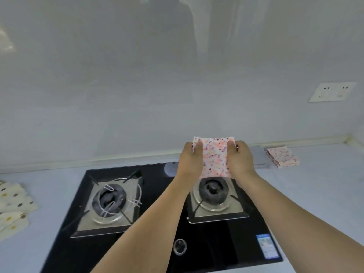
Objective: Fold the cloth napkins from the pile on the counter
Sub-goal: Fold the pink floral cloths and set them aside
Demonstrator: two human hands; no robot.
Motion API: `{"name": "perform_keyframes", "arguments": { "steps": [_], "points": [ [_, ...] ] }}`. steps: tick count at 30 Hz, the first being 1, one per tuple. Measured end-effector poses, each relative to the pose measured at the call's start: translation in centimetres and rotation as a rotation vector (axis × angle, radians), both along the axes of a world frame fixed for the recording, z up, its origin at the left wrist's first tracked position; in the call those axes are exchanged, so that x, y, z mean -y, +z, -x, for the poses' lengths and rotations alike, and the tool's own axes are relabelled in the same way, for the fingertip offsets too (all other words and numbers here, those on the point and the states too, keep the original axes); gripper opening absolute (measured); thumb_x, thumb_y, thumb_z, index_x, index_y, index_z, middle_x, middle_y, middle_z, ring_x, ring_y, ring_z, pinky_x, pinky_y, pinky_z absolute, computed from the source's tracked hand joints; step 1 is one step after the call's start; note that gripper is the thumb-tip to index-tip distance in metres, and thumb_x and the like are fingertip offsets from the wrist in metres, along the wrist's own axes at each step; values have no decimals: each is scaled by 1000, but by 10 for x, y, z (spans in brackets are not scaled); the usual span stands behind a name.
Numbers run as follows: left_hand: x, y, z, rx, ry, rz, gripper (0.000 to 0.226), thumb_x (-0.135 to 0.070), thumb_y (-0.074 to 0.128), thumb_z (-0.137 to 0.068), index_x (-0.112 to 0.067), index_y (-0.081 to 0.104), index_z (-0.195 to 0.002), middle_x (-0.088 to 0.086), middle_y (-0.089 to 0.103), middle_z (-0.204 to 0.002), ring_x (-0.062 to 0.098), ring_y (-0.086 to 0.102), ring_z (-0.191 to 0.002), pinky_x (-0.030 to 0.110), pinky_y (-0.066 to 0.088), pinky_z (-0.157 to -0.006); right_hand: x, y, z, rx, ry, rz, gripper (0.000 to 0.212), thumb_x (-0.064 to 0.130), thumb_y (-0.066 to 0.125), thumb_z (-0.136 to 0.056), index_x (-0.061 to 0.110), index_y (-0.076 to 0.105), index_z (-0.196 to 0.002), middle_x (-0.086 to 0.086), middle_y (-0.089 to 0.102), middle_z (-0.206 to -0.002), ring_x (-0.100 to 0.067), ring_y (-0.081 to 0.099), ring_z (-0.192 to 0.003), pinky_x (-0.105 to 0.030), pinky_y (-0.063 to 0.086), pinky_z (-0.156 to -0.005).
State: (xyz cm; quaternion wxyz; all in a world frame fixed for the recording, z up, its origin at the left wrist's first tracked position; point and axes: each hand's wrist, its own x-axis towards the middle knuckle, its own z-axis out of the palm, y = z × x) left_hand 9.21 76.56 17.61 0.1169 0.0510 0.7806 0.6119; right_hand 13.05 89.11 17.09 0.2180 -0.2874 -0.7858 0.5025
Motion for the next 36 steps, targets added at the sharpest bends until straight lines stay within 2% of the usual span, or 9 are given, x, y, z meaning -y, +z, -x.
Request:
{"name": "perform_keyframes", "arguments": {
  "steps": [4, 7, 9, 17, 20, 24, 29, 33, 36],
  "points": [
    [-66, -9, -6, 245, -28, -54, 24, -36, 42, -99, -16, 55, -97, 9, 61, -103, 25, 61, -93, 39, 52, -78, -78, -9, -18, 67, 15, 25, 35, 36, 35, -103, 8, 53, -111, -6, 57, -105, -24, 55, -97, -42, 48, -89],
    [-98, -21, -17, 322, -70, -61, 15, -20, 51, -96, -11, 60, -88, 6, 59, -74, 18, 58, -56, 27, 48, -49, -128, -17, -33, 97, 5, 57, 31, 36, 35, -103, 14, 54, -92, -3, 55, -89, -24, 53, -86, -42, 48, -79],
    [-118, -26, -20, 327, -105, -42, 16, -15, 54, -96, -4, 64, -93, 6, 58, -65, 16, 55, -47, 28, 48, -50, -155, -22, -38, 113, -20, 79, 31, 37, 36, -102, 20, 47, -78, 3, 46, -74, -22, 48, -76, -39, 44, -69],
    [-244, -76, 0, 371, -246, 91, 19, -17, 50, -98, -10, 61, -84, 4, 61, -65, 19, 60, -56, 40, 58, -67, -268, -56, -47, 221, -104, 357, 27, 37, 37, -102, 15, 50, -110, 0, 57, -94, -14, 56, -74, -27, 45, -57],
    [-298, -96, 12, 354, -220, 131, 18, -16, 47, -99, -6, 60, -93, 7, 65, -73, 19, 62, -56, 30, 53, -54, -322, -65, -36, 250, -109, 443, 27, 25, 38, -102, 4, 52, -110, -11, 63, -99, -22, 63, -82, -33, 53, -67],
    [-366, -125, 40, 345, -133, 165, 18, -13, 46, -97, -8, 59, -86, 7, 61, -68, 20, 59, -52, 34, 55, -54, -393, -90, -4, 287, -61, 427, 20, 6, 43, -96, 8, 56, -111, -4, 62, -100, -14, 61, -79, -25, 47, -59],
    [-428, -164, 76, 319, -56, 287, 26, -11, 42, -97, -10, 63, -112, 4, 56, -58, 21, 55, -47, 28, 53, -48, -453, -134, 36, 336, -21, 364, 46, 1, 44, -92, 12, 46, -137, -6, 57, -120, -15, 58, -87, -28, 48, -72],
    [-454, -186, 88, 309, -38, 399, 24, -13, 38, -93, -16, 60, -102, 10, 64, -70, 26, 58, -59, 32, 51, -59, -475, -160, 48, 376, -12, 355, 49, 4, 46, -93, 13, 42, -141, -6, 56, -106, -24, 56, -93, -42, 47, -93],
    [-464, -195, 86, 344, -1, 463, 29, -17, 37, -92, -14, 60, -111, 18, 70, -103, 35, 69, -90, 42, 58, -79, -482, -170, 48, 420, 14, 340, 50, 9, 44, -93, 16, 41, -142, -4, 57, -109, -20, 53, -93, -39, 47, -88]
  ]
}}
